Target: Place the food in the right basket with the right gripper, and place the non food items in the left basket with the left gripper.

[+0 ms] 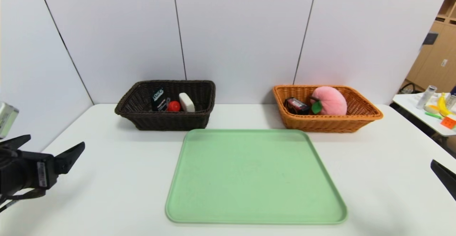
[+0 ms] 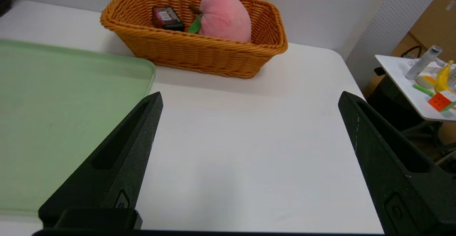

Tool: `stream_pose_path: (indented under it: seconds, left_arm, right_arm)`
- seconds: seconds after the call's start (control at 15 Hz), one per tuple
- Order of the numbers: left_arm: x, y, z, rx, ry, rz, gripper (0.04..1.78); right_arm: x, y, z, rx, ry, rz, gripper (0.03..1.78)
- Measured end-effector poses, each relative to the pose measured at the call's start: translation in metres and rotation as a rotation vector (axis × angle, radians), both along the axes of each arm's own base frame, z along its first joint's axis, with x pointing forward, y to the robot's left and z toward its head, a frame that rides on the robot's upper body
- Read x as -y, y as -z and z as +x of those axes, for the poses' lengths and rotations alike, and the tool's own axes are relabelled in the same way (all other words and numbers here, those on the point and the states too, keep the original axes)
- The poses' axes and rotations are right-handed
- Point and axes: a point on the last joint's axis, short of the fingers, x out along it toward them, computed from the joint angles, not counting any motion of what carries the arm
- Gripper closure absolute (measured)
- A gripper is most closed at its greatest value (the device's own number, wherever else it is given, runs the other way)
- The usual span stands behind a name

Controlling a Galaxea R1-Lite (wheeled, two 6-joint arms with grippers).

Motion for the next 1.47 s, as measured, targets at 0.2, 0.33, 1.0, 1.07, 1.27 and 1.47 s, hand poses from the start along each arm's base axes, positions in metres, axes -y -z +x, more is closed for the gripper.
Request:
stream_pose_path:
  seconds: [0.2, 0.33, 1.0, 1.07, 1.27, 1.47]
  left_arm:
    - [-0.009, 0.014, -0.034, 0.061, -0.056, 0.051, 0.15]
    - [-0.011, 0.027, -0.052, 0.086, -0.061, 0.058, 0.15]
    - [-0.009, 0.062, -0.107, 0.155, 0.026, -0.002, 0.13]
    - [-0.009, 0.064, -0.111, 0.16, 0.042, -0.004, 0.13]
    - [-0.008, 0.068, -0.125, 0.196, 0.091, -0.007, 0.13]
    - [-0.007, 0.067, -0.137, 0.283, 0.119, -0.002, 0.13]
  right_arm:
    - [0.001, 0.001, -0.026, -0.028, -0.008, 0.005, 0.11]
    - [0.002, 0.004, -0.04, -0.03, -0.01, 0.006, 0.11]
    - [0.003, 0.028, -0.1, 0.082, -0.023, -0.011, 0.11]
    - [0.002, 0.031, -0.105, 0.102, -0.037, -0.014, 0.11]
    - [0.002, 0.036, -0.113, 0.177, -0.047, -0.026, 0.11]
    - [0.001, 0.034, -0.114, 0.273, -0.071, -0.041, 0.11]
